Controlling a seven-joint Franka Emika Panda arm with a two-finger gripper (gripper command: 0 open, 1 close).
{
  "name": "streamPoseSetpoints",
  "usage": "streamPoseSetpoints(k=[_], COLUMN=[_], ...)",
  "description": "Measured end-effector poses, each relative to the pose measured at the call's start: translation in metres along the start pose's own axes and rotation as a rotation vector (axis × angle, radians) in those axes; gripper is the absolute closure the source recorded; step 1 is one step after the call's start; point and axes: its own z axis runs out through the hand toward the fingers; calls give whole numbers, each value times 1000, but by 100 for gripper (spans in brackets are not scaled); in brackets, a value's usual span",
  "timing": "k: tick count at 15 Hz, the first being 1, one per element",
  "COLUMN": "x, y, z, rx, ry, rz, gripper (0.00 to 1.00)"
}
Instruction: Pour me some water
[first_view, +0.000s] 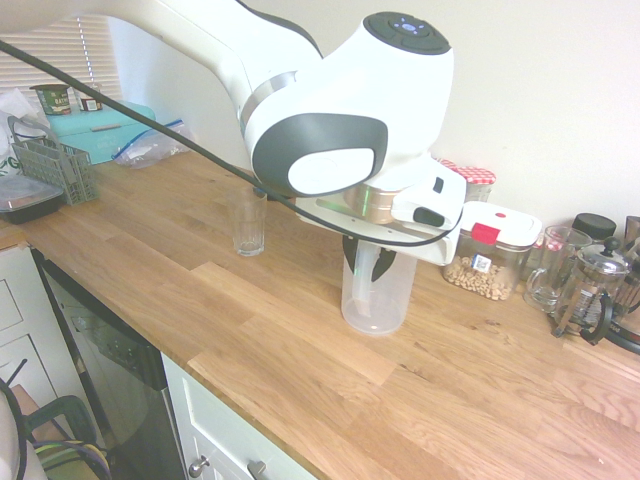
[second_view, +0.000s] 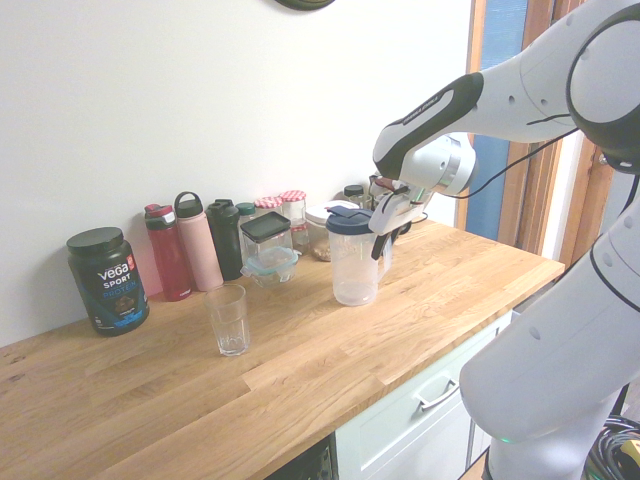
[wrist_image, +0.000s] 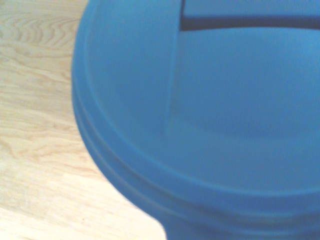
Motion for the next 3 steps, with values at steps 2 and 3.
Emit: streamPoseSetpoints(k=[2,3], x=[-2,-6], y=[3,3], z=[-6,-13], rx=[-53,-72], ry=[-9,-18], rz=[-24,-35], gripper=[0,0])
